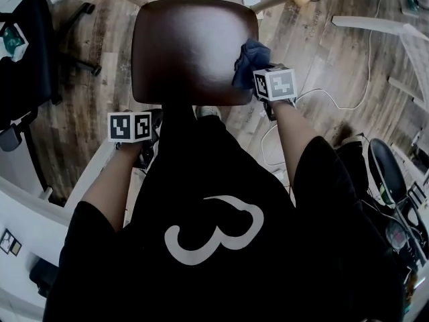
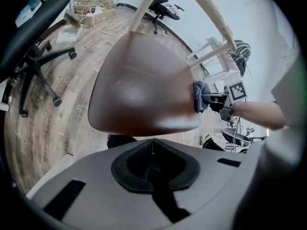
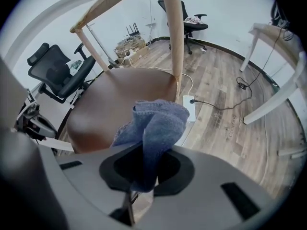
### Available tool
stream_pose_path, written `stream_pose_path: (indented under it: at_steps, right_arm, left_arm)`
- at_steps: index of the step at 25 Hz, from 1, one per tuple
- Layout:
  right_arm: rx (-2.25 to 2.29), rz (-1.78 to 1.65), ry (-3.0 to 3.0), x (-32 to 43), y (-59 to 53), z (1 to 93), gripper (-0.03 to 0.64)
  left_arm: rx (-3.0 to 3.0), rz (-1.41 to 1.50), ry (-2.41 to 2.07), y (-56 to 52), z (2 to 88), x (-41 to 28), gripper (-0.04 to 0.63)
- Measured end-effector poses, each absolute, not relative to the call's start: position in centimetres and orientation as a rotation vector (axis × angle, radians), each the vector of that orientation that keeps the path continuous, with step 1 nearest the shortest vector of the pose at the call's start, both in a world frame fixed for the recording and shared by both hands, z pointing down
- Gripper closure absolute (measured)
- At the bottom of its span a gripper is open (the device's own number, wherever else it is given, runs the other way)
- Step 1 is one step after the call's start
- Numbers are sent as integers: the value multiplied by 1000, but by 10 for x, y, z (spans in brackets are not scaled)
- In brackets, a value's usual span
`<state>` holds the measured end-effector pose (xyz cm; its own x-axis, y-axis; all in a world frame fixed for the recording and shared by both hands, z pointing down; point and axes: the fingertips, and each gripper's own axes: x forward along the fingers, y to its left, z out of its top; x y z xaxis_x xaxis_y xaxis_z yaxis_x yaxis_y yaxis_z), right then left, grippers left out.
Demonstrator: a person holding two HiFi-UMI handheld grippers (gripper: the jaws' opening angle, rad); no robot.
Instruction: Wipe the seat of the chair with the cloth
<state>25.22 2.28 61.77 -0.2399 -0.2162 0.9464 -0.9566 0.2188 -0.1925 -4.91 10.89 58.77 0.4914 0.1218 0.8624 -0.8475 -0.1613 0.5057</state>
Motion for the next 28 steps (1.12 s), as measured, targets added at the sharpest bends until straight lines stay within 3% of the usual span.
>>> stream_pose_path:
  at_steps: [17,28]
  right_arm:
    - [1199,1018,-1680,250,64,577,566]
    - [1127,1031,-1732,168,68,561,566]
  left_arm:
    - [1474,985,-738,195,558,-63,581]
    - [1452,949,-739,187,560,-111,581]
